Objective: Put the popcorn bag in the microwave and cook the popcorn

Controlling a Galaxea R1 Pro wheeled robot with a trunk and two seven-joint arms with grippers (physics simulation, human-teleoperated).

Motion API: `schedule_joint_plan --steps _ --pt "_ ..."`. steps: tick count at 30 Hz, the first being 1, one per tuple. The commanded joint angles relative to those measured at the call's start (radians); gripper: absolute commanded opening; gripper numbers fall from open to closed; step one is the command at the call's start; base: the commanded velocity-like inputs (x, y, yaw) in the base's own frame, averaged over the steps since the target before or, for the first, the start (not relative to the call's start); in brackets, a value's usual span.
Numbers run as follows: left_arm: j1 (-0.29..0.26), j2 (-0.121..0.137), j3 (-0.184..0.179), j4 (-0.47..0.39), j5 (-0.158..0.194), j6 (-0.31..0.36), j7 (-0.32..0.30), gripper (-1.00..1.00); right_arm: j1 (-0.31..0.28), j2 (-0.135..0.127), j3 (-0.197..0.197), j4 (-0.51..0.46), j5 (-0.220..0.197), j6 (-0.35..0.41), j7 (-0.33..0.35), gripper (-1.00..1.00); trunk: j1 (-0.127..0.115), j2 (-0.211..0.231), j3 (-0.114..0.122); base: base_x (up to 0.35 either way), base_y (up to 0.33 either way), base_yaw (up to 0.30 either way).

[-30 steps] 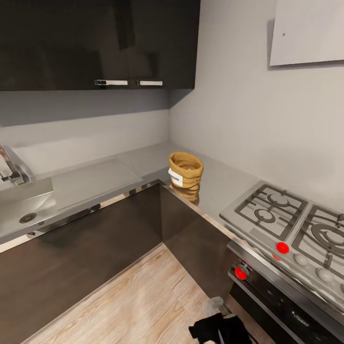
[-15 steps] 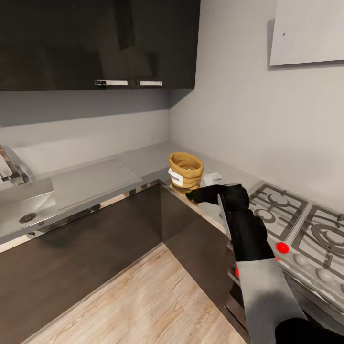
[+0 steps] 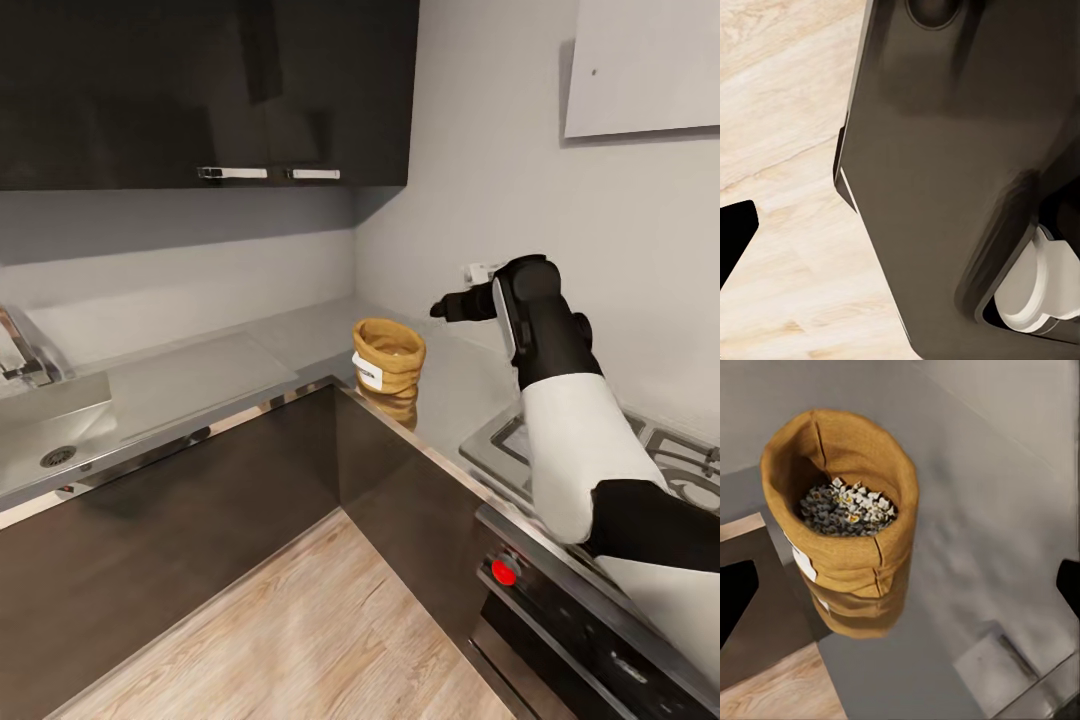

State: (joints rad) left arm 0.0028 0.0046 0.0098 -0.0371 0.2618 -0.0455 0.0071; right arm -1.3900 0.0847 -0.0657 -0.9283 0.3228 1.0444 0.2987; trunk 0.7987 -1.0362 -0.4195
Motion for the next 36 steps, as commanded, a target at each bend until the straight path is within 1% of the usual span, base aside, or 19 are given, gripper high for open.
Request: schedule_joint_plan --steps 1,8,16,27,31,36 --pt "0.000 0.000 0.000 -0.001 0.003 -0.001 0.001 1.00 -0.001 -0.001 -0.004 0.000 0.010 0.003 0.009 1.00 0.000 -0.001 -0.001 0.000 0.000 0.000" --pt "0.000 0.000 -0.001 -0.001 0.003 0.001 0.000 1.00 -0.001 -0.004 -0.003 0.005 0.010 0.003 0.008 1.00 0.000 -0.001 -0.001 0.047 0.000 0.000" --pt "0.000 0.000 -0.002 -0.001 0.004 0.000 0.001 1.00 -0.001 -0.002 -0.002 0.007 0.010 0.003 0.007 1.00 0.000 -0.001 -0.001 0.301 0.000 0.000" --pt "0.000 0.000 -0.001 -0.001 0.004 -0.001 0.001 1.00 0.005 0.012 0.004 0.013 0.011 0.003 0.011 1.00 0.000 -0.001 -0.001 0.314 0.000 0.000" --pt "0.000 0.001 -0.001 -0.002 0.005 -0.001 0.001 1.00 0.006 0.014 0.006 0.016 0.010 0.003 0.012 1.00 0.000 -0.001 -0.001 0.166 0.000 0.000" --pt "0.000 0.001 -0.001 -0.002 0.005 -0.001 0.001 1.00 0.006 0.020 0.006 0.018 0.007 0.003 0.014 1.00 0.000 -0.001 -0.001 0.025 0.000 0.000"
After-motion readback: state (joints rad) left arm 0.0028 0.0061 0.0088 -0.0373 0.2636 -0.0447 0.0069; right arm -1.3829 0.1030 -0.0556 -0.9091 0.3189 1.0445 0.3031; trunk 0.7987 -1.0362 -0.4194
